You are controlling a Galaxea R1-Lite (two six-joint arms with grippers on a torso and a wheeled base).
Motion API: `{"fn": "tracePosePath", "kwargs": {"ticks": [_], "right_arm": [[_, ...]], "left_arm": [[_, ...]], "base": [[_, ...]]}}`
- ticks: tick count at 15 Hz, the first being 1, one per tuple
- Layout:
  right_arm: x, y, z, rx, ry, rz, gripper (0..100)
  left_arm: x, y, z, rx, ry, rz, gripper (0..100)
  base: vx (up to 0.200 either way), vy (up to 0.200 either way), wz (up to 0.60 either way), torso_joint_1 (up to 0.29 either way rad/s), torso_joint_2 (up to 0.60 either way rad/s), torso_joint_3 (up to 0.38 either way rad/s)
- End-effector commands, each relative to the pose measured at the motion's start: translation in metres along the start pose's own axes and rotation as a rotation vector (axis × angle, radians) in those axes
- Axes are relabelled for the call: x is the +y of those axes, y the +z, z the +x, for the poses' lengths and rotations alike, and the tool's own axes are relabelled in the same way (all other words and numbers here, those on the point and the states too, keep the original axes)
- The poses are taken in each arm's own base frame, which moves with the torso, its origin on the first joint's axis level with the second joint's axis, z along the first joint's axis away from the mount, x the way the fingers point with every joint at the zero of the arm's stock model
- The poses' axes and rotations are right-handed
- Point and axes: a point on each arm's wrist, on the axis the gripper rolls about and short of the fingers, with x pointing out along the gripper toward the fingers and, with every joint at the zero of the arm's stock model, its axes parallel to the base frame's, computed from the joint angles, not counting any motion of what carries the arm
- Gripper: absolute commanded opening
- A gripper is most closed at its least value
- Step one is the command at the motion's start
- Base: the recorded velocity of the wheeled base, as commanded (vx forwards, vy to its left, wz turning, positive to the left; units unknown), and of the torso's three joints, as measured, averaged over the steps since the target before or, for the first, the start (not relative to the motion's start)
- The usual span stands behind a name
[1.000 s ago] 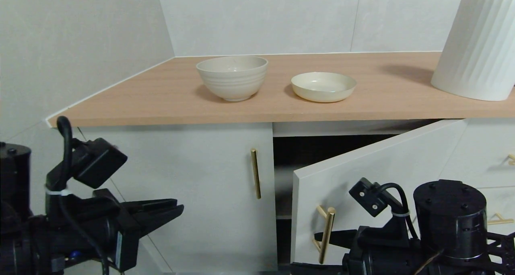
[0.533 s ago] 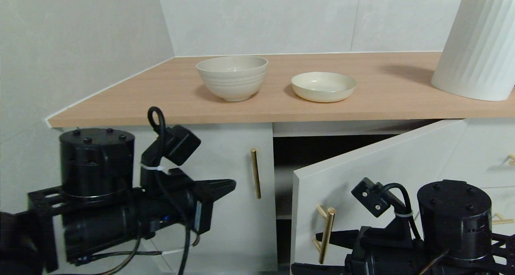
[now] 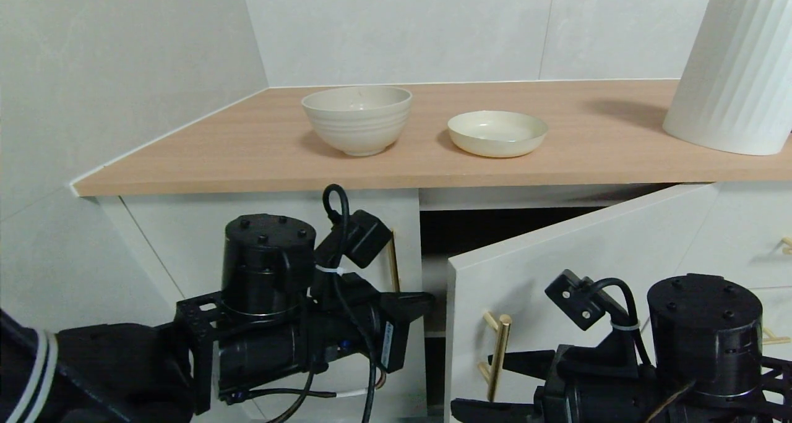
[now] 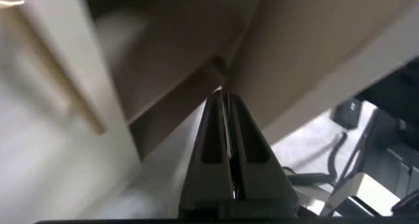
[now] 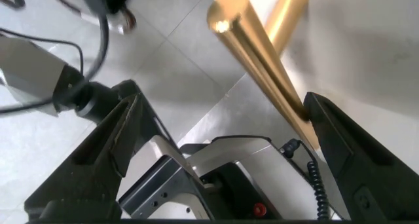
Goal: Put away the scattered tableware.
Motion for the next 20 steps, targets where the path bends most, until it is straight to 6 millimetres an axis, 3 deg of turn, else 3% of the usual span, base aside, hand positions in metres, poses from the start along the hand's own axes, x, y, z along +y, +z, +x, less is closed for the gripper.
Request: {"fn": "tracePosePath", "kwargs": {"ticks": [1,4,9,12,13,15,16,20], "right_arm": [[-0.002,-0.001,0.001,0.005,-0.004,0.003,100],[-0.003,-0.002,0.003,0.015,-0.008,0.006,100],[-0.004,-0.003,0.004,0.017,-0.014,0.008,100],[-0.029,0.011,-0.007,-0.053,-0.117,0.041,100],[-0.043,0.022,-0.025,-0.123,-0.184,0.045,100],[-0.049,0.029,-0.045,-0.181,-0.233,0.052,100],[-0.037,0.023,-0.068,-0.181,-0.242,0.057,100],[-0.007,-0.002,-0.098,-0.075,-0.199,0.063,100]], "left_arm": [[0.000,-0.007,0.016,0.037,-0.010,-0.003,0],[-0.007,-0.008,0.028,0.045,-0.031,-0.011,0],[-0.009,-0.004,0.029,0.034,-0.042,-0.031,0],[-0.015,-0.007,0.032,0.047,-0.060,-0.030,0],[-0.018,-0.008,0.033,0.051,-0.066,-0.048,0],[-0.019,-0.007,0.034,0.043,-0.070,-0.063,0],[-0.020,-0.006,0.034,0.036,-0.074,-0.076,0],[-0.020,-0.006,0.034,0.031,-0.072,-0.081,0]], "base": [[0.000,0.000,0.00,0.000,0.00,0.000],[0.000,0.000,0.00,0.000,0.00,0.000],[0.000,0.000,0.00,0.000,0.00,0.000],[0.000,0.000,0.00,0.000,0.00,0.000],[0.000,0.000,0.00,0.000,0.00,0.000],[0.000,0.000,0.00,0.000,0.00,0.000],[0.000,0.000,0.00,0.000,0.00,0.000],[0.000,0.000,0.00,0.000,0.00,0.000]]}}
